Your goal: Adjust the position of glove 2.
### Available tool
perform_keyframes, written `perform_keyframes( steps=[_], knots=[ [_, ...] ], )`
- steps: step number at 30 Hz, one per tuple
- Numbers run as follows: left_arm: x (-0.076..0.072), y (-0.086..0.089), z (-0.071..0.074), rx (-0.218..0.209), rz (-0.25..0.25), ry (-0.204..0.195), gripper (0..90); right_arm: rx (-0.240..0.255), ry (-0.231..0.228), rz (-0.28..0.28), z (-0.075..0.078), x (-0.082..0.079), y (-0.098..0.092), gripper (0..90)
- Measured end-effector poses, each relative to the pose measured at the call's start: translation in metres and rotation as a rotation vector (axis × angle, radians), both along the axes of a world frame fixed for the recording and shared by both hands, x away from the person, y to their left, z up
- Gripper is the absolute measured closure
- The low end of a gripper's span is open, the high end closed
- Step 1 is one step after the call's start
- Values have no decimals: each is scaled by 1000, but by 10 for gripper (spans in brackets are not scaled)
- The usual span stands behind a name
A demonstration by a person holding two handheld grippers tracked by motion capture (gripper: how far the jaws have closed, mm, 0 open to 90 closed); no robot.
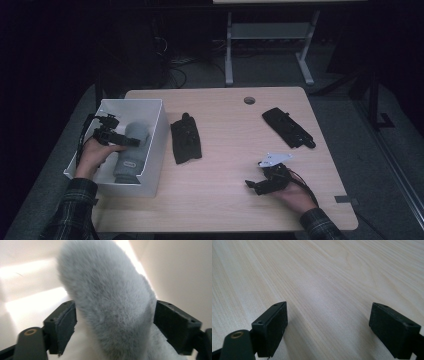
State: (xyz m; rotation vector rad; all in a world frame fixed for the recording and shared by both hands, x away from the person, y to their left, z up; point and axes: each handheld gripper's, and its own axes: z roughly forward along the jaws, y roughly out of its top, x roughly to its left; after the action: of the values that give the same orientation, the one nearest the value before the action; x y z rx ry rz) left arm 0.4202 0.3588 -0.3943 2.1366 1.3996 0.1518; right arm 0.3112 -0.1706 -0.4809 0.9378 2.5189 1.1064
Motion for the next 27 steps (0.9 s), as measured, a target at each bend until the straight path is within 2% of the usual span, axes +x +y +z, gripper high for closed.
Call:
perform_keyframes(
  steps=[2, 3, 4, 5, 6, 7, 9, 10, 11, 13, 14, 21, 22, 23, 26, 27],
  knots=[
    [-1, -3, 9, 21, 10, -18, 159, 0, 0, 0, 0, 0, 0, 152],
    [-1, -3, 9, 21, 10, -18, 150, 0, 0, 0, 0, 0, 0, 152],
    [-2, -6, 20, 43, 10, -56, 145, 0, 0, 0, 0, 0, 0, 152],
    [-2, -6, 20, 43, 10, -56, 145, 0, 0, 0, 0, 0, 0, 152],
    [-4, -9, 32, 22, 6, -87, 145, 0, 0, 0, 0, 0, 0, 152],
    [-4, -9, 32, 22, 6, -87, 145, 0, 0, 0, 0, 0, 0, 152],
    [-6, -22, 50, 9, -17, -128, 145, 0, 0, 0, 0, 0, 0, 152],
    [-6, -22, 50, 9, -17, -128, 145, 0, 0, 0, 0, 0, 0, 152],
    [-7, -28, 56, 7, -33, -138, 145, 0, 0, -1, 0, 0, 0, 152],
    [-8, -46, 69, -22, -70, -171, 145, 0, 1, -2, 0, 0, 0, 152],
    [-8, -46, 69, -22, -70, -171, 145, 0, 1, -2, 0, 0, 0, 152],
    [-11, -91, 84, -75, -140, -219, 145, -1, 0, 0, 0, 0, 0, 152],
    [-12, -97, 85, -82, -146, -224, 145, -1, 0, 1, 0, 0, 0, 153],
    [-15, -111, 87, -87, -166, -231, 146, 0, -1, 2, 0, 0, 0, 156],
    [-21, -134, 88, -93, -191, -241, 146, 7, -6, 2, 0, 0, -1, 222],
    [-21, -134, 88, -93, -191, -241, 146, 7, -6, 2, 0, 0, -1, 222]
  ],
)
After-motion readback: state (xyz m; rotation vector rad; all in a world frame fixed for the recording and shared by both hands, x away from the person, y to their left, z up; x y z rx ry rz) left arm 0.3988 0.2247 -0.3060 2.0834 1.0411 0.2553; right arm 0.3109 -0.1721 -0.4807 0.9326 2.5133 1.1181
